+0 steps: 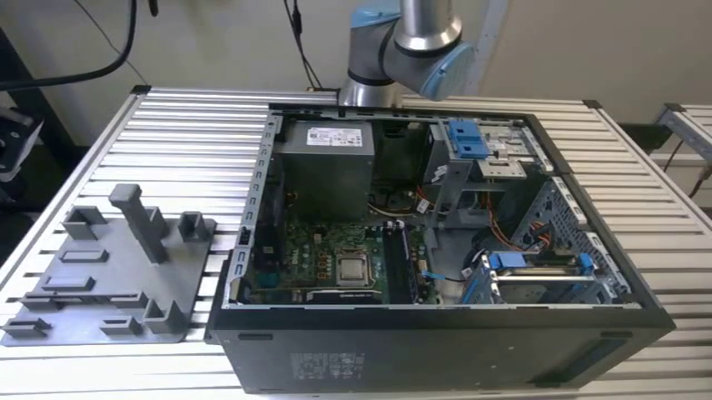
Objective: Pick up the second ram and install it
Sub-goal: 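Pick up the second ram and move it above second insertion slot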
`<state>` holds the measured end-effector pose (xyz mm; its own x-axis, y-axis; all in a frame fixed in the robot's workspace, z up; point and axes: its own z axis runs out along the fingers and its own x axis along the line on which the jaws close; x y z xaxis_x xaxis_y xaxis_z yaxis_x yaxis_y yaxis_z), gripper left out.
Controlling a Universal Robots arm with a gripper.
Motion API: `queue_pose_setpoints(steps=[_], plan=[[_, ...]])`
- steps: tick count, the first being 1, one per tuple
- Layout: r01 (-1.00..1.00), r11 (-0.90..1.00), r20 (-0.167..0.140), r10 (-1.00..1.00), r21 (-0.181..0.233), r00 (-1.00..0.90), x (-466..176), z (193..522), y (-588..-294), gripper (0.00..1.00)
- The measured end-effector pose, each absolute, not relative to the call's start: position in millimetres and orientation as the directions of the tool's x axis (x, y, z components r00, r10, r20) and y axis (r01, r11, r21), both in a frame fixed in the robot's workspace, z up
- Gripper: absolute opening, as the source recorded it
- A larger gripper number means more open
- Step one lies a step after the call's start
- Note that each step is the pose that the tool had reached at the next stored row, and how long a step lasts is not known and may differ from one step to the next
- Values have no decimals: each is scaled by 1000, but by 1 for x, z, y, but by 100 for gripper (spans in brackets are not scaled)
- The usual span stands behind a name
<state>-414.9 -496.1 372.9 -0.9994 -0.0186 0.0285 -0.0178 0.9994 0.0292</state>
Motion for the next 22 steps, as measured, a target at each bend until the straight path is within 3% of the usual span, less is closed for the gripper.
queue_pose_setpoints(steps=[22], plan=[[-276,961,30,-277,20,-961,-415,373,-496,11]])
